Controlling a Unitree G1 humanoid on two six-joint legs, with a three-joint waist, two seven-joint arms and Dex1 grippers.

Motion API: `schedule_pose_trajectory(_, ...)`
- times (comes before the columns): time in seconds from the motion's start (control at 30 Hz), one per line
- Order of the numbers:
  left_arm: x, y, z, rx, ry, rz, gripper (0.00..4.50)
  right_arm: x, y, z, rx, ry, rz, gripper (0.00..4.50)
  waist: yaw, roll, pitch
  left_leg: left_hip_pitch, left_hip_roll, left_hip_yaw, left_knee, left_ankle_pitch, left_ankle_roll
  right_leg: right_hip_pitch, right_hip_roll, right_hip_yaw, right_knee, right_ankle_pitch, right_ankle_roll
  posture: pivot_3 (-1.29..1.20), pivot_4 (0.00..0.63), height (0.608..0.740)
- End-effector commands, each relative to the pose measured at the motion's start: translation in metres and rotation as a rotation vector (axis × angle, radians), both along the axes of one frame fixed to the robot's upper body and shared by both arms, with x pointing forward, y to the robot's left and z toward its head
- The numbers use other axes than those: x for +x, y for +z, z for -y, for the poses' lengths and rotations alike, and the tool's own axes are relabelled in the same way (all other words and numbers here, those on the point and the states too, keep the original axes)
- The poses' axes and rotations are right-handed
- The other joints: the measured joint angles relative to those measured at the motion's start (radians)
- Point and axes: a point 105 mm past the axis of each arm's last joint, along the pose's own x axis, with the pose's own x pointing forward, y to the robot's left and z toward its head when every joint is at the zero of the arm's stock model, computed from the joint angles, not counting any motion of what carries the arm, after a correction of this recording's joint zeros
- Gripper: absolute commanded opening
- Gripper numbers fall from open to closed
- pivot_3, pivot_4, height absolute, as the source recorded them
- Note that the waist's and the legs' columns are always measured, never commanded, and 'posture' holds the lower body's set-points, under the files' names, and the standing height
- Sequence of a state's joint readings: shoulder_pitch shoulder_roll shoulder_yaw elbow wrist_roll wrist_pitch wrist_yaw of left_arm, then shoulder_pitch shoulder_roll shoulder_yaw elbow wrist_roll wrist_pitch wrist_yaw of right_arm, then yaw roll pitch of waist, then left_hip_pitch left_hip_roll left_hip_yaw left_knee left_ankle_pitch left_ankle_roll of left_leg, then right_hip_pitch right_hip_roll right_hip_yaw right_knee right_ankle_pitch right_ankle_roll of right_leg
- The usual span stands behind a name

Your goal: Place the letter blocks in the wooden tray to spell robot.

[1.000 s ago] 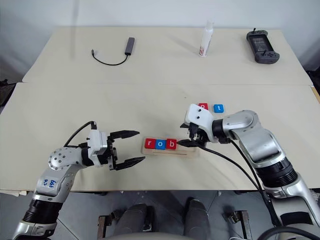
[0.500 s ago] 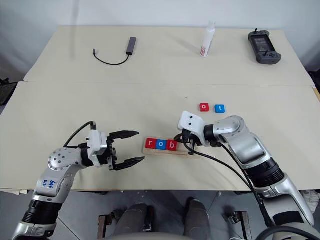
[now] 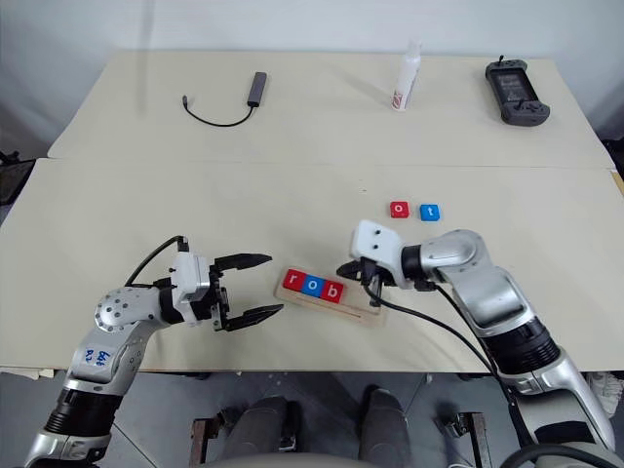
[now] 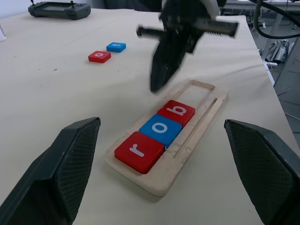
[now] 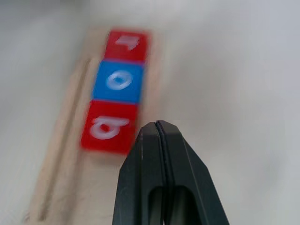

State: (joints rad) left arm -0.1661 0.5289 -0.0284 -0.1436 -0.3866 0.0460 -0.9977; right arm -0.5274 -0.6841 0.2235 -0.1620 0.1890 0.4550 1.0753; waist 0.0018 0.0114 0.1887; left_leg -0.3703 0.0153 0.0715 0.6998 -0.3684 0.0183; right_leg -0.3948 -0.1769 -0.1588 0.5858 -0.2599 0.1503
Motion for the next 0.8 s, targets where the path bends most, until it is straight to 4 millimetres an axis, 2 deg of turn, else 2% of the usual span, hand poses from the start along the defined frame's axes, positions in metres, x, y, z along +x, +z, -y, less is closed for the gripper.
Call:
schedule_pose_trajectory(0.03, 0.001, 0.005, 0.004, 0.001, -0.026, 0.023, 4.50, -0.009, 0.011, 0.015, 0.005, -0.009, 0.045, 0.02, 0.002, 0.000, 0.000, 0.000, 0.000, 0.000, 0.000, 0.000, 0.000, 0.000, 0.000, 0.000, 0.000, 0.000, 0.000, 0.00, 0.150, 0.740)
schedule_pose_trajectory(0.2, 0.002, 0.006, 0.003, 0.005, -0.034, 0.023, 4.50, -0.036, -0.008, 0.030, -0.061, -0.012, -0.116, 0.02, 0.000, 0.000, 0.000, 0.000, 0.000, 0.000, -0.001, 0.000, 0.000, 0.000, 0.000, 0.000, 0.000, 0.000, 0.000, 0.00, 0.150, 0.740)
schedule_pose_trajectory(0.33, 0.002, 0.005, 0.003, 0.007, -0.040, 0.018, 4.50, -0.040, -0.022, 0.037, -0.103, -0.077, -0.174, 0.02, -0.002, 0.000, 0.000, 0.001, 0.000, 0.000, 0.000, 0.000, 0.000, 0.000, 0.000, 0.000, 0.000, 0.000, 0.000, 0.00, 0.150, 0.740)
schedule_pose_trajectory(0.53, 0.000, 0.005, 0.002, 0.011, -0.044, 0.011, 4.50, -0.034, -0.026, 0.034, -0.110, -0.127, -0.176, 0.02, -0.002, 0.000, 0.000, 0.001, 0.000, 0.000, 0.000, 0.000, 0.000, 0.000, 0.000, 0.001, 0.000, 0.000, 0.000, 0.00, 0.150, 0.740)
schedule_pose_trajectory(0.8, -0.001, 0.005, 0.002, 0.011, -0.036, 0.012, 4.50, -0.014, -0.025, 0.033, -0.121, -0.191, -0.113, 0.02, 0.000, 0.000, 0.000, 0.001, 0.000, 0.000, 0.000, 0.000, 0.000, 0.000, 0.000, 0.000, 0.000, 0.000, 0.000, 0.00, 0.150, 0.740)
